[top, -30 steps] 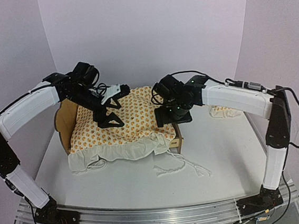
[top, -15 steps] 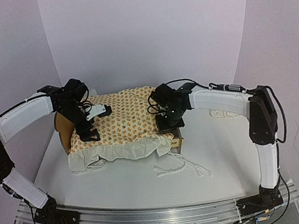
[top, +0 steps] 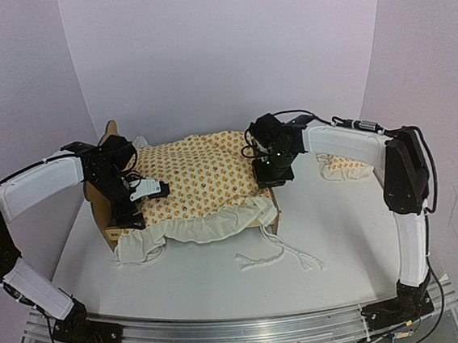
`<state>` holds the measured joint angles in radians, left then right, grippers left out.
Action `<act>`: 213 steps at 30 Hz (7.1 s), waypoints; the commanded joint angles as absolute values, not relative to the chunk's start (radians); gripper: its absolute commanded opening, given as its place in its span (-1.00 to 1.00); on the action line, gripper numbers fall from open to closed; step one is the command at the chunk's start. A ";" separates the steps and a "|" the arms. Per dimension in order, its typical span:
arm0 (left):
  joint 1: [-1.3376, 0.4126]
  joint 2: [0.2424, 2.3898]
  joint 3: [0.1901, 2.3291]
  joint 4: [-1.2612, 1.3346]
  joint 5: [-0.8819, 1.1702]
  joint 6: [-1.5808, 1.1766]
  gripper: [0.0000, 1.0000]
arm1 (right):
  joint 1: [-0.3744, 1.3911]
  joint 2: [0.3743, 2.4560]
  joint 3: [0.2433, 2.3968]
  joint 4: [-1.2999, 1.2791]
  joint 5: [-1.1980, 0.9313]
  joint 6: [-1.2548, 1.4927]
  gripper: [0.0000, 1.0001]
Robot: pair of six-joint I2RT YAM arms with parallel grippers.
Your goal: Set up the pet bed
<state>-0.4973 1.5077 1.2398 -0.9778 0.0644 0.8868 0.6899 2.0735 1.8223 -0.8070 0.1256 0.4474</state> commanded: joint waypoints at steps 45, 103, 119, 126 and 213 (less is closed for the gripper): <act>-0.491 1.491 1.440 -0.770 0.171 0.713 -1.00 | 1.194 2.458 1.766 0.413 0.121 0.372 -0.23; -0.307 1.028 1.077 -0.743 0.675 0.499 0.17 | 1.058 2.277 1.801 0.684 -0.072 0.779 -1.00; -0.312 1.124 0.872 -0.457 0.523 0.502 0.01 | 1.076 2.293 1.844 0.686 -0.073 0.785 -1.00; -0.317 1.166 0.856 -0.426 0.579 0.472 -0.36 | 1.077 2.294 1.849 0.685 -0.077 0.785 -1.00; -0.254 1.208 1.135 -0.769 0.580 0.976 -1.00 | 0.920 2.241 1.935 -0.223 0.443 0.418 -1.00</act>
